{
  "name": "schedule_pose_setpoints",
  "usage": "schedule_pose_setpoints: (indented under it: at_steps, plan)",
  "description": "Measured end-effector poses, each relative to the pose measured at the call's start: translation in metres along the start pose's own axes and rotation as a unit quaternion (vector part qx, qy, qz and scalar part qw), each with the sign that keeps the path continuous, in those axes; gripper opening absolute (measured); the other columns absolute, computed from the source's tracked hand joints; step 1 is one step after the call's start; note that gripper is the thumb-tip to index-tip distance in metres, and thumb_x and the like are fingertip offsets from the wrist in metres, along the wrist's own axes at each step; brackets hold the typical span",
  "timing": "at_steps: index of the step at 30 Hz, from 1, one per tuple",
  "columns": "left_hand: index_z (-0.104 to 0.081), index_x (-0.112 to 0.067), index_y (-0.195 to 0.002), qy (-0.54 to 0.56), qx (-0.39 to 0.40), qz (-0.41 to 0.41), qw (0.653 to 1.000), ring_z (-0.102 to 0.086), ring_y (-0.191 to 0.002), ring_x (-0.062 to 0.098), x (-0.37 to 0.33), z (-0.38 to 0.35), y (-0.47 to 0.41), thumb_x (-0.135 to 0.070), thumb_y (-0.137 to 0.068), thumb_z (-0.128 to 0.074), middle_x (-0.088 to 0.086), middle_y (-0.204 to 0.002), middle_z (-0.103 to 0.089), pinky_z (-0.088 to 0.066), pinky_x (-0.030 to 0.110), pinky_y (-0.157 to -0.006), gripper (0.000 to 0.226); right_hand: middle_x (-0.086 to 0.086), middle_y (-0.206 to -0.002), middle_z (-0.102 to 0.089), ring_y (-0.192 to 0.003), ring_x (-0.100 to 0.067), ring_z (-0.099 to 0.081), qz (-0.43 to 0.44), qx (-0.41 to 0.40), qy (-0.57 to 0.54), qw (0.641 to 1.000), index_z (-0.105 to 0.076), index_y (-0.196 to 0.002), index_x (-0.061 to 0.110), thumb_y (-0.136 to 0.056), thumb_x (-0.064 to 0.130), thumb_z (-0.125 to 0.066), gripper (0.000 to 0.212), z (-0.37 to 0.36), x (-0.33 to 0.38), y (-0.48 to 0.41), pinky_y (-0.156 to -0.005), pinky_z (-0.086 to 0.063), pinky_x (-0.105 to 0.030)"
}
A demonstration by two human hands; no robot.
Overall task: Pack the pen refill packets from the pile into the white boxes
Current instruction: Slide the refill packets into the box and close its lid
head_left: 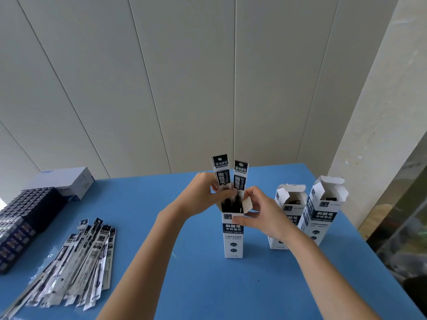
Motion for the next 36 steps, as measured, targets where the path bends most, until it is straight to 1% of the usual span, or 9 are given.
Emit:
schedule_pose_setpoints:
  at_steps: [2,5,10,16,21,26,30,33,36]
  plan:
    - [-0.068,-0.015,-0.067,-0.011,-0.003,0.019,1.000,-0.064,-0.075,0.023,0.005,-0.002,-0.001,-0.019,-0.084,-0.067,0.010,-0.078,-0.071,-0.048,0.030,-0.069,0.018,0.005,-0.089,-0.066,-0.076,0.003,-0.060,-0.001,0.003,0.003,1.000,-0.046,-0.093,0.015,-0.070,0.009,-0.079,0.041,0.000,0.000,-0.001,-0.079,-0.054,-0.018]
    - [-0.071,-0.003,-0.077,-0.008,-0.008,0.046,0.999,-0.063,-0.077,0.029,0.013,-0.008,-0.002,-0.019,-0.083,-0.067,0.015,-0.081,-0.071,-0.048,0.031,-0.068,0.018,0.007,-0.090,-0.067,-0.078,0.002,-0.061,0.002,0.007,0.011,1.000,-0.045,-0.091,0.018,-0.069,0.011,-0.079,0.041,0.000,0.000,-0.001,-0.081,-0.054,-0.020]
    - [-0.067,-0.013,-0.081,-0.001,0.004,0.012,1.000,-0.061,-0.074,0.018,0.007,-0.012,-0.001,-0.011,-0.084,-0.066,0.006,-0.081,-0.069,-0.046,0.016,-0.064,0.004,0.006,-0.092,-0.067,-0.079,0.003,-0.061,0.001,0.004,0.012,1.000,-0.045,-0.091,0.018,-0.070,0.011,-0.079,0.041,0.001,0.000,-0.002,-0.081,-0.054,-0.021]
    - [-0.067,0.000,-0.084,-0.045,0.015,0.022,0.999,-0.063,-0.080,0.030,0.010,-0.008,-0.004,-0.018,-0.087,-0.062,0.016,-0.084,-0.070,-0.051,0.042,-0.074,0.019,0.009,-0.088,-0.067,-0.078,0.002,-0.062,-0.003,0.008,0.009,1.000,-0.046,-0.095,0.014,-0.069,0.010,-0.080,0.042,0.000,0.001,-0.001,-0.081,-0.054,-0.021]
    - [-0.064,0.002,-0.085,-0.059,0.022,0.018,0.998,-0.060,-0.079,0.032,0.010,-0.004,-0.006,-0.016,-0.088,-0.059,0.018,-0.083,-0.067,-0.049,0.045,-0.075,0.019,0.009,-0.087,-0.067,-0.077,0.000,-0.061,-0.005,0.012,0.009,1.000,-0.045,-0.090,0.021,-0.068,0.011,-0.080,0.042,-0.002,0.002,-0.002,-0.083,-0.054,-0.022]
    - [-0.066,-0.007,-0.090,-0.051,0.038,0.028,0.998,-0.059,-0.079,0.021,0.009,-0.017,-0.006,-0.012,-0.086,-0.062,0.010,-0.090,-0.068,-0.051,0.032,-0.072,0.008,0.009,-0.093,-0.068,-0.083,0.000,-0.062,-0.007,0.007,0.006,1.000,-0.047,-0.099,0.011,-0.070,0.012,-0.079,0.044,-0.003,0.002,-0.003,-0.081,-0.054,-0.019]
    - [-0.066,-0.007,-0.091,-0.024,0.020,0.013,0.999,-0.060,-0.088,0.017,0.013,-0.023,-0.006,-0.009,-0.082,-0.066,0.005,-0.094,-0.064,-0.053,0.034,-0.076,0.009,0.008,-0.094,-0.067,-0.087,-0.005,-0.063,-0.010,0.002,0.004,1.000,-0.047,-0.098,0.012,-0.069,0.013,-0.079,0.044,0.000,0.002,-0.002,-0.082,-0.054,-0.021]
    - [-0.067,-0.013,-0.087,0.020,0.022,0.023,0.999,-0.056,-0.067,-0.003,0.008,-0.018,-0.002,-0.002,-0.080,-0.066,-0.009,-0.078,-0.060,-0.046,0.010,-0.061,0.013,0.007,-0.093,-0.067,-0.084,-0.003,-0.063,-0.011,-0.001,0.008,1.000,-0.047,-0.100,0.011,-0.069,0.012,-0.080,0.045,0.000,0.000,-0.002,-0.081,-0.054,-0.020]
    - [-0.065,-0.022,-0.078,-0.001,0.037,0.026,0.999,-0.048,-0.058,-0.005,0.006,-0.008,-0.001,-0.007,-0.080,-0.069,-0.017,-0.065,-0.055,-0.037,0.007,-0.056,0.015,0.005,-0.095,-0.067,-0.082,0.000,-0.062,-0.011,-0.002,0.005,1.000,-0.047,-0.098,0.012,-0.069,0.010,-0.080,0.044,0.000,-0.001,-0.003,-0.079,-0.054,-0.018]
Point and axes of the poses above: each hand's wrist, its own y-axis away from the middle knuckle, its own z-axis out of the back of the hand, x = y × z, the point moved 2 cm from there along -y, towards the middle knuckle
